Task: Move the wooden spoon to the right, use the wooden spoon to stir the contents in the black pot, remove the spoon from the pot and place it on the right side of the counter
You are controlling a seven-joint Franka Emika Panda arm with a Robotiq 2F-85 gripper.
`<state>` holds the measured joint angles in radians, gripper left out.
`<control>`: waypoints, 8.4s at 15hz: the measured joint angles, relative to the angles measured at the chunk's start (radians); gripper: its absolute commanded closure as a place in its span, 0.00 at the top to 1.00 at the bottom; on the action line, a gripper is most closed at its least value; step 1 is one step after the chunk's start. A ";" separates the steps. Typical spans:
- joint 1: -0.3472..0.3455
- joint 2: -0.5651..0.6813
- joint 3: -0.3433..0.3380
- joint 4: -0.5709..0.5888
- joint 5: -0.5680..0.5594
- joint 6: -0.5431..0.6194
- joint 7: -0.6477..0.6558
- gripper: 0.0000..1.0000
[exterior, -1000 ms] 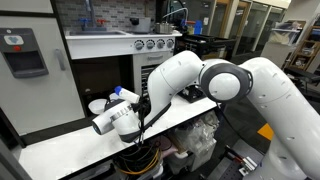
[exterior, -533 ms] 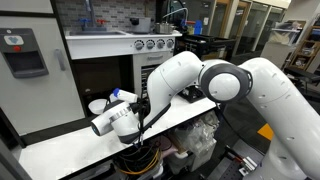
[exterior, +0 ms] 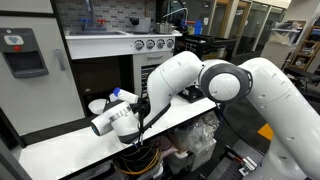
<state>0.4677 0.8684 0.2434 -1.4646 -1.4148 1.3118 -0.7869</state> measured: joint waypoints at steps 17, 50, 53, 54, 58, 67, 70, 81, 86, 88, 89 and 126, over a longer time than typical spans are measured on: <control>0.000 0.005 -0.033 -0.002 -0.037 -0.018 0.177 0.03; -0.005 0.010 0.017 0.030 0.038 -0.014 0.116 0.03; -0.005 0.010 0.009 0.026 0.038 -0.016 0.106 0.03; -0.005 0.010 0.005 0.025 0.037 -0.018 0.103 0.03; -0.007 0.010 -0.010 0.017 0.037 -0.030 0.094 0.03; -0.013 0.010 -0.029 0.005 0.037 -0.047 0.093 0.03; -0.015 0.010 -0.029 0.010 0.037 -0.047 0.097 0.03; -0.008 0.011 0.003 0.066 0.058 -0.035 0.140 0.03; -0.006 0.013 0.010 0.072 0.094 -0.013 0.152 0.03; -0.005 0.014 0.011 0.074 0.106 -0.010 0.152 0.03; -0.005 0.016 0.011 0.074 0.107 -0.009 0.152 0.03; 0.001 0.031 -0.015 0.061 0.046 -0.035 0.145 0.03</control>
<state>0.4688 0.8997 0.2286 -1.4037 -1.3689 1.2767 -0.6414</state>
